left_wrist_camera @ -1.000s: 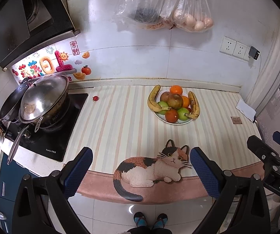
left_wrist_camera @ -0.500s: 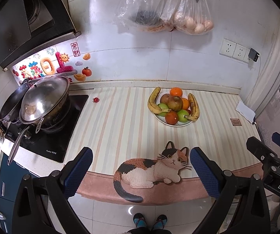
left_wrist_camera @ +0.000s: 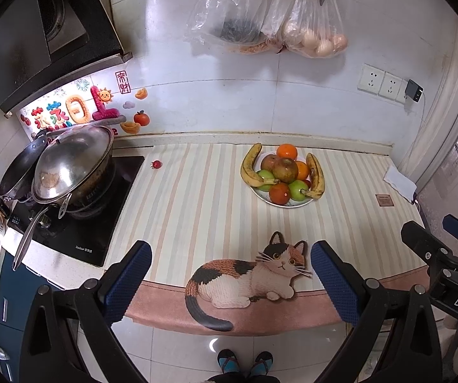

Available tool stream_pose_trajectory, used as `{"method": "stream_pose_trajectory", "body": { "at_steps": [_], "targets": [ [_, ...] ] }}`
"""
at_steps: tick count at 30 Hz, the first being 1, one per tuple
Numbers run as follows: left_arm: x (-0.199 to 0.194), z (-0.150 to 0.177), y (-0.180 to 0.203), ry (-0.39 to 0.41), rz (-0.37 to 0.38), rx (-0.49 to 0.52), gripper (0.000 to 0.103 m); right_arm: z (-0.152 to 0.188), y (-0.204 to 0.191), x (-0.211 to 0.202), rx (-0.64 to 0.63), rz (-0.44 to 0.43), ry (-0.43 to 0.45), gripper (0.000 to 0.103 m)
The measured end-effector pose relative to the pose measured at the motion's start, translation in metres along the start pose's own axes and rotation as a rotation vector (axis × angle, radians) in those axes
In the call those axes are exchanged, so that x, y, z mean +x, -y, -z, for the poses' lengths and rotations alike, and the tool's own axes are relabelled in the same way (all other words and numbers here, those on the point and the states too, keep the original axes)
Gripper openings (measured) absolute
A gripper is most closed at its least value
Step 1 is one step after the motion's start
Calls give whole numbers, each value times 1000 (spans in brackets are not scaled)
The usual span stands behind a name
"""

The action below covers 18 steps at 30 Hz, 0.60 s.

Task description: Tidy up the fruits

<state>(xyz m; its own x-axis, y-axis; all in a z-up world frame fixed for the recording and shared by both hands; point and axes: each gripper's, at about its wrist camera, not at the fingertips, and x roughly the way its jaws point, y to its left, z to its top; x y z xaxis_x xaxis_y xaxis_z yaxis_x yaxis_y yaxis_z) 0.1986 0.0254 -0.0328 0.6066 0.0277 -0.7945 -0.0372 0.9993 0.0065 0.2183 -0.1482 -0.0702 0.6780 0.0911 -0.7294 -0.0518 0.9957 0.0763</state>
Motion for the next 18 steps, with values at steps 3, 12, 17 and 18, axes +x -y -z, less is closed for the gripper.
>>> {"method": "stream_pose_trajectory", "body": {
  "at_steps": [3, 12, 17, 18],
  "targets": [
    [-1, 0, 0, 1, 0, 0, 102, 0, 0, 0, -2, -5, 0, 102],
    [-3, -3, 4, 5, -3, -5, 102, 0, -2, 1, -6, -10, -4, 102],
    [-4, -4, 6, 4, -3, -7, 102, 0, -2, 1, -5, -11, -4, 102],
    [-4, -3, 4, 6, -4, -7, 102, 0, -2, 1, -7, -10, -4, 102]
  ]
}}
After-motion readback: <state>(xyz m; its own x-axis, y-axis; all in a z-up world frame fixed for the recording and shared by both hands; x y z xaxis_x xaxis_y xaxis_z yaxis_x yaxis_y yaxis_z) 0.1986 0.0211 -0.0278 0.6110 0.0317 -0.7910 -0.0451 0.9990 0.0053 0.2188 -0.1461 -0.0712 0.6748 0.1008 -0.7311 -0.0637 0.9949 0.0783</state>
